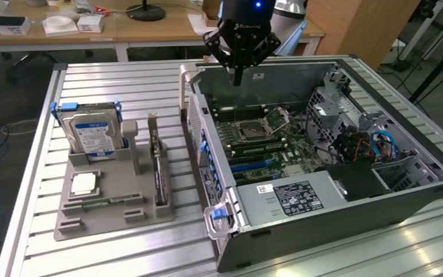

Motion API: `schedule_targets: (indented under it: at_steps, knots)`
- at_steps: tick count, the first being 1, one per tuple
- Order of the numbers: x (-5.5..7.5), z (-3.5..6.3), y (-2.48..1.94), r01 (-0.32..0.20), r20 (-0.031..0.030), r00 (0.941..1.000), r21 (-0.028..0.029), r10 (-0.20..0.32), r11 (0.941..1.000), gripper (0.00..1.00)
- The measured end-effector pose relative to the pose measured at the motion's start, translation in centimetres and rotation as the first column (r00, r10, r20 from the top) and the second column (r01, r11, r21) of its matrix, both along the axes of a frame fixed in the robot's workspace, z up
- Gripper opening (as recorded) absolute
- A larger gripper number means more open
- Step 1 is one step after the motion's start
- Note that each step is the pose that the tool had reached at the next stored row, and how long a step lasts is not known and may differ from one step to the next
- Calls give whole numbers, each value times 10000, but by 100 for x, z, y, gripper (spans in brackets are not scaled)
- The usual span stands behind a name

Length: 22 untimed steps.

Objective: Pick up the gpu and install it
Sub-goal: 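Reach for the gpu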

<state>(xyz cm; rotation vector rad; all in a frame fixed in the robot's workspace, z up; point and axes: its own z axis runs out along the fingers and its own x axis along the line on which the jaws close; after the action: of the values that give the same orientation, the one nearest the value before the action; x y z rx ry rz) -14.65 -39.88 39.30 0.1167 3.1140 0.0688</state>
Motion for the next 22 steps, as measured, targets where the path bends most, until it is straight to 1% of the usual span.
schedule_targets:
  at_steps: [22]
  knots:
    - [-311,-13,0,0,-8,10000,-1,0,10000,11]
